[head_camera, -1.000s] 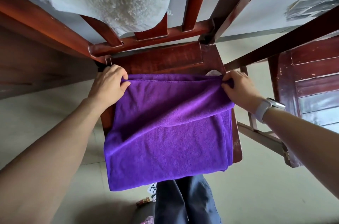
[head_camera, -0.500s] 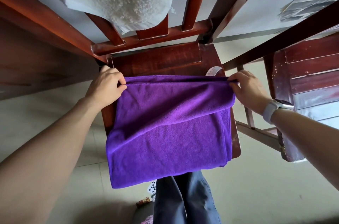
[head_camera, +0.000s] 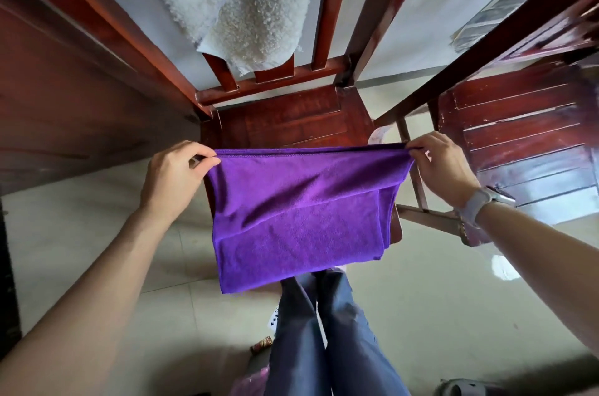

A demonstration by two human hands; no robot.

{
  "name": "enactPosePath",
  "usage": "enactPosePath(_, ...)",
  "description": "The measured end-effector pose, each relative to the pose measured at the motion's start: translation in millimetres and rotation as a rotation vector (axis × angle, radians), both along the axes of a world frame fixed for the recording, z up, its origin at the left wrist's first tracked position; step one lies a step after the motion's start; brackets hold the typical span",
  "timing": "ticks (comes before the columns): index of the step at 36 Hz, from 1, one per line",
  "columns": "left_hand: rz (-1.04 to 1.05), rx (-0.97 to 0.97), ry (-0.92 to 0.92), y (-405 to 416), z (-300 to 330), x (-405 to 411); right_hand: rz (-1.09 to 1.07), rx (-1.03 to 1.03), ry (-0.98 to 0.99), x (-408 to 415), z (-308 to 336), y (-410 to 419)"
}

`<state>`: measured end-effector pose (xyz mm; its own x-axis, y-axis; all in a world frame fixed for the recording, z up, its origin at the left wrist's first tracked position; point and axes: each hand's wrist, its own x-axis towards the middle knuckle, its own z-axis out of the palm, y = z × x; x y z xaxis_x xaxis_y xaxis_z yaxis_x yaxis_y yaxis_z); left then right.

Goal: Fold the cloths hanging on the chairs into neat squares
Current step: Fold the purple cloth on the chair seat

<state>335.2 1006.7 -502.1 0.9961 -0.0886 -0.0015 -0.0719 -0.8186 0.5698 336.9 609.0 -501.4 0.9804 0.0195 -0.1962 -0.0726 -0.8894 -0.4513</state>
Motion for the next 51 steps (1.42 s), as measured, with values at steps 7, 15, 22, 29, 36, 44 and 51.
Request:
enactPosePath(7, -0.014, 0.033, -0.056, -10, 55, -32, 0.095, -0.033, -0.074, -24, 49, -15)
enactPosePath(15, 0.001, 0.044, -0.089, -30, 109, -57, 0.102, -0.02, -0.096, -43, 106, -38)
enactPosePath(22, 0.07, -0.001, -0.198, -44, 158, -71, 0.158, 0.036, -0.304, -40, 169, -56)
enactPosePath(29, 0.156, -0.079, -0.293, -58, 204, -61, 0.203, 0.005, -0.384, -31, 219, -64)
enactPosePath(36, 0.143, -0.16, -0.387, -57, 249, -41, 0.222, -0.049, -0.499, -12, 265, -72)
enactPosePath(44, 0.249, -0.466, -0.319, -56, 293, -22, -0.027, 0.176, -0.532, 5, 312, -66)
enactPosePath(51, 0.256, -0.495, -0.358, -43, 307, -19, 0.221, 0.033, -0.627, 1, 326, -65)
